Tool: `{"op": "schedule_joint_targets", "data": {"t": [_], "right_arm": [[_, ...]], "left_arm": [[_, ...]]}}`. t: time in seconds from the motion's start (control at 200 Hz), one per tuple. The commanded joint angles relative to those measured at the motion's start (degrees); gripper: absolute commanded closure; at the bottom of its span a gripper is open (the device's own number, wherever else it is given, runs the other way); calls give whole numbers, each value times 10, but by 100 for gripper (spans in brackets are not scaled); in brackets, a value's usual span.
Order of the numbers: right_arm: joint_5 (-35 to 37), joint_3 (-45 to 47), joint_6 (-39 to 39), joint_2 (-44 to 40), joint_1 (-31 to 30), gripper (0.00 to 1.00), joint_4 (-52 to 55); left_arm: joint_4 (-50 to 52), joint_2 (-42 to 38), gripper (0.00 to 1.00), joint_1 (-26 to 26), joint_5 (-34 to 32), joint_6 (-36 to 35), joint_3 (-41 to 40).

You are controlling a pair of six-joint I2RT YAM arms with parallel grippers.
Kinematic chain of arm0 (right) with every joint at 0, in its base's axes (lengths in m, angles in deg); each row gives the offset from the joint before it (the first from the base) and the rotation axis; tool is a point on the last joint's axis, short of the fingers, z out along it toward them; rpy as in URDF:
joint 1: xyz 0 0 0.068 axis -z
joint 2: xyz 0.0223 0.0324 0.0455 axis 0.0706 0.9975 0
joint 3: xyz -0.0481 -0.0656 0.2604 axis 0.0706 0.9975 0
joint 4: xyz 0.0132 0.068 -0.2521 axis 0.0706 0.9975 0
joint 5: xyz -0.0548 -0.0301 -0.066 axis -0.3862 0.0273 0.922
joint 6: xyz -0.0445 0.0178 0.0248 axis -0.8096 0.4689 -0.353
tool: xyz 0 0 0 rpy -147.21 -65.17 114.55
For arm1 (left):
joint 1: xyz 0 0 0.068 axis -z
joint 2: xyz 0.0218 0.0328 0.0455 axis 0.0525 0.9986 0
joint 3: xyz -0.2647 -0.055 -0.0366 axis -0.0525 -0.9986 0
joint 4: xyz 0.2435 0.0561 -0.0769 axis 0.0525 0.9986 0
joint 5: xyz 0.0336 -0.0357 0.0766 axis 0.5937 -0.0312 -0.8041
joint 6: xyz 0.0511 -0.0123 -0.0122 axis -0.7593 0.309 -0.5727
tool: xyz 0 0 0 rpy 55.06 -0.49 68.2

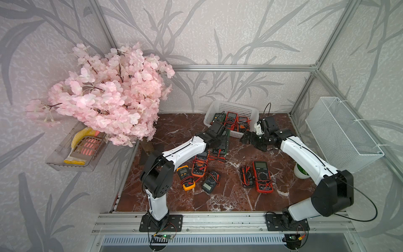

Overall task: Put the multimeter into the basket
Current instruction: Pick up the multimeter from the center of the board, then place the multimeter in the basket.

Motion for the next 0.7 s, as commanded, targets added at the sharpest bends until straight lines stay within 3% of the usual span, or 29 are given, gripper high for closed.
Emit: {"op": "schedule_joint_targets", "data": {"t": [0.0, 0.24, 0.695], "right_arm": [[-8, -25, 6, 9, 4, 1, -4], [-18, -51, 11, 23, 7, 1, -9], [-24, -71, 9, 42, 9, 1, -7]], "left_arm": [[-11, -17, 57, 0, -25, -25, 36], [-25, 13, 57, -11, -59, -73, 87], [-9, 128, 57, -55, -78, -121, 268]]}}
